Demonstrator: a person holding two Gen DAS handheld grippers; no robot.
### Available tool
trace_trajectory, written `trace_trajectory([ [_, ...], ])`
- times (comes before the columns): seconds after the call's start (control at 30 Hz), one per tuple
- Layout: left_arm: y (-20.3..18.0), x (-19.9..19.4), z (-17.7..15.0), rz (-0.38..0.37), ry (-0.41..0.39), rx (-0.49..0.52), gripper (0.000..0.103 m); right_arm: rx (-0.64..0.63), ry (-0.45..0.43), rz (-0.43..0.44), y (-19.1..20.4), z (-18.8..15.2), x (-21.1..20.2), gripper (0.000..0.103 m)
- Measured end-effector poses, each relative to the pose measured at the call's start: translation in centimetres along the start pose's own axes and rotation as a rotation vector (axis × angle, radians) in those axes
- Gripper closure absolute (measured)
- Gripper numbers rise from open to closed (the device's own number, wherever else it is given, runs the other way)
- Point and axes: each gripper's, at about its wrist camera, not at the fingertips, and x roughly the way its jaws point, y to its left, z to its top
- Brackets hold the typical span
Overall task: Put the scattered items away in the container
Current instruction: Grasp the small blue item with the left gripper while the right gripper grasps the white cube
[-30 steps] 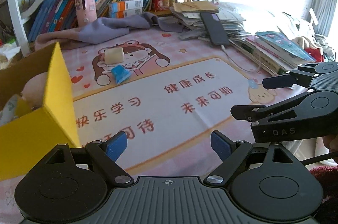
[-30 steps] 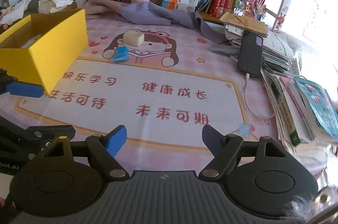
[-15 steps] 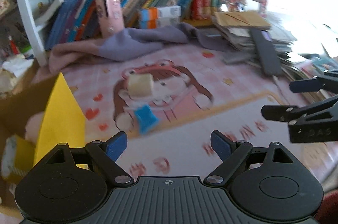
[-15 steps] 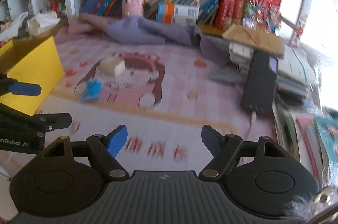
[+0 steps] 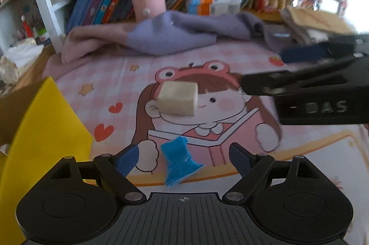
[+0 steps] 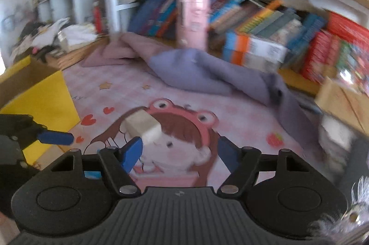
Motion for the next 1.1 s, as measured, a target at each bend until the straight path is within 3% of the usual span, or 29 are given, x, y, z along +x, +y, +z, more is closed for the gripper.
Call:
trace_trajectory([
  [0.2, 0.7, 2.8, -0.1, -0.008, 0.087, -0.099, 0.038, -0.120, -0.012, 0.139, 1.6, 0.6, 5.2, 0.036],
  [0.3, 1.1, 2.9, -0.2, 0.009, 0.071, -0.148, 0.052, -0.121, -0.003, 0.173, 2.0, 0.5, 7.4, 0.036],
  [0.4, 1.6, 2.7, -0.3, 0.023, 0.065, -0.155, 0.075, -0.116, 0.005, 0.206, 2.3, 0.4, 9.4, 0.036],
  [0.67, 2.4, 2.0, -1.0, -0.008, 0.064, -0.148, 0.077, -0.051, 0.061, 0.206, 2.0, 0.3, 13.7, 0.037],
  [0.7, 2.4, 1.8, -1.1, -0.012, 0.067, -0.152, 0.077, -0.052, 0.061, 0.205, 2.1, 0.3, 13.7, 0.041],
  [0.77, 2.5, 1.4, -1.2, -0.016, 0.064, -0.155, 0.078, -0.051, 0.060, 0.227, 2.2, 0.4, 13.5, 0.057],
  [1.1, 2.4, -1.3, -1.1, -0.055, 0.019, -0.122, 0.078, 0.086, 0.116, 0.161, 0.3, 0.3, 9.8, 0.063],
])
